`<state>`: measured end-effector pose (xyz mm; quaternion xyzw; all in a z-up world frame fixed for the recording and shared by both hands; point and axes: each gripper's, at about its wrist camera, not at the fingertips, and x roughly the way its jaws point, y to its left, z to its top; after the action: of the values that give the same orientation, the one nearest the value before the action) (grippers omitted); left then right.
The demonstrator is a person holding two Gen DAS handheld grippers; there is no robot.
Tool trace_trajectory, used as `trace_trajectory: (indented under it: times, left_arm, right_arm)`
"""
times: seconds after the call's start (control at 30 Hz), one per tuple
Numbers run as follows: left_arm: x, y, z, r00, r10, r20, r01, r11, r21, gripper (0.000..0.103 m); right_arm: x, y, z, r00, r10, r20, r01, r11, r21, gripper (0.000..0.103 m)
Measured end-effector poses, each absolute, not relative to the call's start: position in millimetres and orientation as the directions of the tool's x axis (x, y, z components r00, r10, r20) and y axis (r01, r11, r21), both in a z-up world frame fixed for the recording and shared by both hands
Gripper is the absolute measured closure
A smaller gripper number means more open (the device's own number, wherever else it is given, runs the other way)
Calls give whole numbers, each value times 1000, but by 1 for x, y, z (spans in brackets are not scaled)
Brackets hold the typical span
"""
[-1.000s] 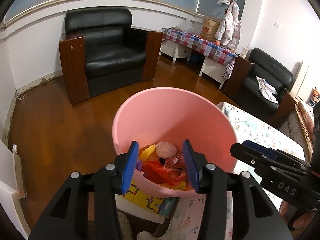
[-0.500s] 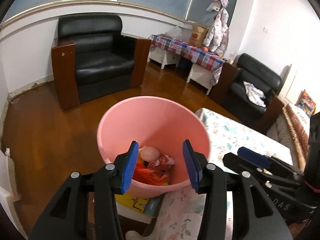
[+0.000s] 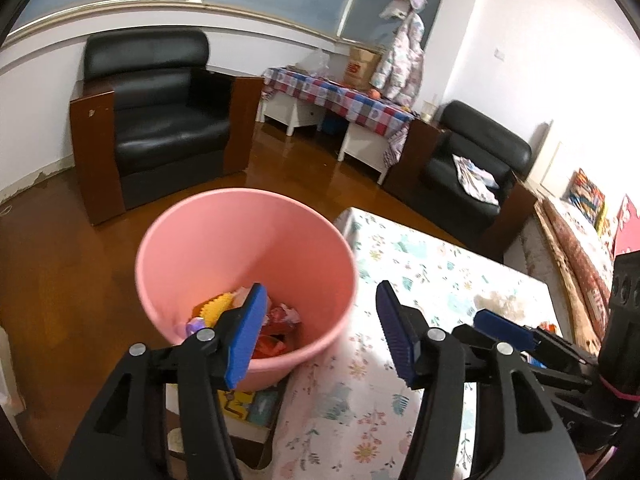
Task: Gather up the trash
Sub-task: 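Grasp the yellow chip with the left tool while the right tool grasps the orange-white bag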
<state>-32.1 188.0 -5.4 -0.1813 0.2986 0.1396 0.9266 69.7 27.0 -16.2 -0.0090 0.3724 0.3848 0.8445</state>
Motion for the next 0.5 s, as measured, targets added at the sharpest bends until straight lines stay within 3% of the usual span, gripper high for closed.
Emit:
trace_trajectory:
  times: [0.5]
  left_arm:
    - [1,116,-16,779,32,-627,-226,946,-232,46]
  right_arm:
    - [72,-106,-18,589,519,-620,-495,838,231,53]
